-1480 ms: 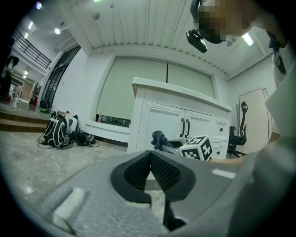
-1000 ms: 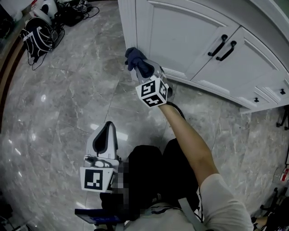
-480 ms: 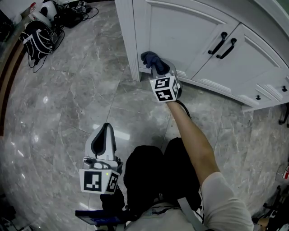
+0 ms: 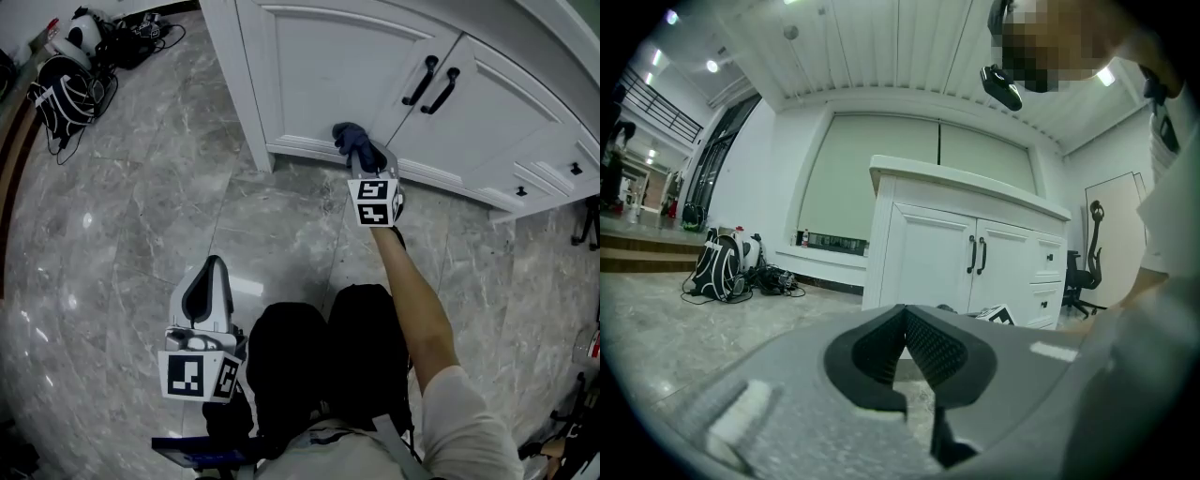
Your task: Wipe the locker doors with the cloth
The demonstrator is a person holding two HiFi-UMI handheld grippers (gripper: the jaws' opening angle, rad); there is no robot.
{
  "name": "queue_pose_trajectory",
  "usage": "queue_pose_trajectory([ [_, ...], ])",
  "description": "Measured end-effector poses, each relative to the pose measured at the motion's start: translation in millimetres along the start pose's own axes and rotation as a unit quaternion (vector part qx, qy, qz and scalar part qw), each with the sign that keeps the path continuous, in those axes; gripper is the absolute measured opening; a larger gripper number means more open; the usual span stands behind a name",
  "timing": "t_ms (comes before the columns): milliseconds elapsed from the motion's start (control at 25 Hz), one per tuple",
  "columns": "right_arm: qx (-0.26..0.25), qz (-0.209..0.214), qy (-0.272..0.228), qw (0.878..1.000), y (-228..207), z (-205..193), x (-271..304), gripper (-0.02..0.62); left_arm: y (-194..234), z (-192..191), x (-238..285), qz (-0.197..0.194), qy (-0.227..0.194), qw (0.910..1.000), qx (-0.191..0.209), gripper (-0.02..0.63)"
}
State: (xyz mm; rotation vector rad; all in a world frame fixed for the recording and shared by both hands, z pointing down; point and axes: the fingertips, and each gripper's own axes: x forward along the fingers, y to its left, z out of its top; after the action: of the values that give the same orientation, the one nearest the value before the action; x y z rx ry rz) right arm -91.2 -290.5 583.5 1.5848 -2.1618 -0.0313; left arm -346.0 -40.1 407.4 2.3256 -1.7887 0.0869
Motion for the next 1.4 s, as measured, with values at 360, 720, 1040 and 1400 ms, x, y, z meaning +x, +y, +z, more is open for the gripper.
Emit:
queue_pose_trajectory([
  [360, -0.033, 0.039, -0.048, 0.998, 2, 31, -60, 0.097, -28, 5, 12, -0.022, 0.000, 0.9997, 0.007, 0.002],
  [720, -0.040, 0.027, -0.149, 0.988, -70, 138, -157, 0.097, -91, 5, 46, -0.074, -0.004, 0.9972, 0.010, 0.002],
  [1040, -0.021, -0.036, -0.203, 0.978, -166, 216, -162, 0.097, -138, 2, 64, -0.104, 0.000, 0.9945, 0.008, 0.002],
  [1400, -0.028, -0.058, -0.184, 0.981, -205, 208, -153, 0.098, -154, 7, 74, -0.106, 0.006, 0.9942, 0.019, 0.002],
])
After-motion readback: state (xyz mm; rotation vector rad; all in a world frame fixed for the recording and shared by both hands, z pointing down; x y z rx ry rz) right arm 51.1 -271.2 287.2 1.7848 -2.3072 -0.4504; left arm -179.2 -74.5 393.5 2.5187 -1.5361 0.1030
